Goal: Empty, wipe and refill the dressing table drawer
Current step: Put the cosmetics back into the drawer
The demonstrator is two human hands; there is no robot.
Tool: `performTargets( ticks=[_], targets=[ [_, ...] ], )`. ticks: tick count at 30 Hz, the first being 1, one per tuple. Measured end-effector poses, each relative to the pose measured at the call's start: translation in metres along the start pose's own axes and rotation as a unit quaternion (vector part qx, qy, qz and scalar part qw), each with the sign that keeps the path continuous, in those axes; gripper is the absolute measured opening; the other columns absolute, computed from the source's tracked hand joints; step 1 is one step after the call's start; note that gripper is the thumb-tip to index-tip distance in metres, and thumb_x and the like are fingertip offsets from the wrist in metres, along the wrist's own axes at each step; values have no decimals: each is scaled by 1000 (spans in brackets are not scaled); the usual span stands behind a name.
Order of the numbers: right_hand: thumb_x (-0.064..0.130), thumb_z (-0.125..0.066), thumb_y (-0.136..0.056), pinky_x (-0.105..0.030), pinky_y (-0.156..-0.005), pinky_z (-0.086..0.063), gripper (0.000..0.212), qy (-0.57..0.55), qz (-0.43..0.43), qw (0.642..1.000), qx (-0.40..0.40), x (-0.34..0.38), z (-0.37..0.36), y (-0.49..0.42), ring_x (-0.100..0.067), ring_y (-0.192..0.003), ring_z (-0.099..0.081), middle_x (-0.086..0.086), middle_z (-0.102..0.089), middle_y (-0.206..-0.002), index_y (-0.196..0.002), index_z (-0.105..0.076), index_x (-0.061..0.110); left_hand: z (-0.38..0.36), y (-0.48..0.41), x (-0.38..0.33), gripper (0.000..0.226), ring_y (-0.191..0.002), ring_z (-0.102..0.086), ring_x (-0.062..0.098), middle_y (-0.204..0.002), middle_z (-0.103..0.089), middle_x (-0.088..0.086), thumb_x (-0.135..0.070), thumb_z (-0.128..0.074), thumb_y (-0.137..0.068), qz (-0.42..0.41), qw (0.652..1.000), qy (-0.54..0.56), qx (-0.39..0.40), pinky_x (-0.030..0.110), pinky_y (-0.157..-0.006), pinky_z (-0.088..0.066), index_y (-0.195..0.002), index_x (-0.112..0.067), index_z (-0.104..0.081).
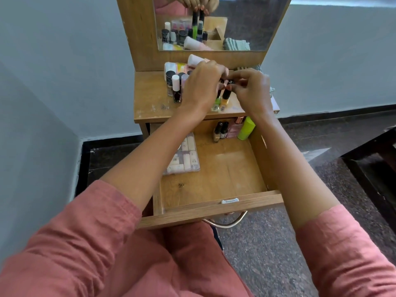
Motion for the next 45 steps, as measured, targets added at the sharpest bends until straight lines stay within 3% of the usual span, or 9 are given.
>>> performTargets(
  ticks=[4,9,12,17,21,23,27,35,45],
  targets=[
    [0,-65,-79,1,-69,-42,24,-11,-1,999,34,3,7,21,-10,-83,-57,-1,-62,-97,-102,-69,7,3,21,1,18,-95,-61,21,-104,-65,8,-10,-64,-83,20,996,87,-5,38,-82,-50,-101,-10,-65],
    [-5,-63,-77,-1,-69,-41,24,8,-2,997,71,-11,-14,50,-11,-81,-55,-4,-60,-94,-98,-69,3,-17,50,14,20,-94,-60,18,-103,-64,11,-10,-65,-81,46,990,130,19,26,-83,-48,-100,-4,-66],
    [-6,-61,-78,-10,-75,-45,24,23,-11,996,80,-25,-33,60,-13,-83,-56,-11,-64,-98,-99,-69,1,-34,66,31,20,-87,-57,13,-101,-65,11,-9,-67,-80,79,986,146,18,16,-77,-43,-99,-3,-67],
    [-6,-62,-78,-15,-78,-45,25,29,-25,996,78,-44,-62,68,-19,-87,-61,-14,-63,-101,-102,-68,0,-58,82,52,21,-92,-60,20,-102,-66,12,-7,-66,-80,122,976,179,11,26,-82,-48,-100,-2,-66],
    [-4,-57,-81,-32,-82,-52,25,42,-26,996,79,-52,-76,70,-25,-92,-62,-14,-62,-103,-105,-66,0,-69,84,57,20,-89,-57,12,-102,-65,12,-6,-65,-81,110,977,180,9,18,-79,-45,-100,-1,-66],
    [-1,-56,-82,-37,-77,-52,25,60,-23,995,70,-54,-79,70,-26,-92,-61,-13,-63,-103,-105,-66,2,-75,85,58,19,-89,-58,15,-101,-64,13,-5,-64,-82,105,978,180,13,22,-79,-47,-100,0,-66],
    [3,-55,-84,-35,-79,-46,25,112,-11,992,51,-57,-83,70,-29,-101,-55,-12,-64,-103,-106,-66,4,-86,86,59,19,-90,-61,23,-98,-62,14,-2,-62,-81,95,981,166,16,28,-78,-48,-100,2,-65],
    [0,-55,-83,-36,-87,-49,24,77,-16,995,58,-62,-92,71,-30,-97,-58,-15,-63,-101,-104,-66,1,-97,93,64,20,-93,-61,25,-100,-62,15,-2,-60,-83,108,980,167,12,32,-82,-49,-103,2,-65],
    [-1,-52,-83,-39,-89,-47,30,97,-11,993,68,-60,-95,74,-33,-102,-54,-15,-61,-109,-111,-63,2,-93,94,65,23,-103,-60,26,-109,-64,16,3,-54,-85,142,973,182,-9,15,-89,-37,-106,2,-64]
  ],
)
Point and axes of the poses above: each hand's wrist, its own y-axis away from the middle knuckle, its own z-axis out of the back of the hand, x = y × z, the point moved 8 cm from there along -y, towards the middle knuckle
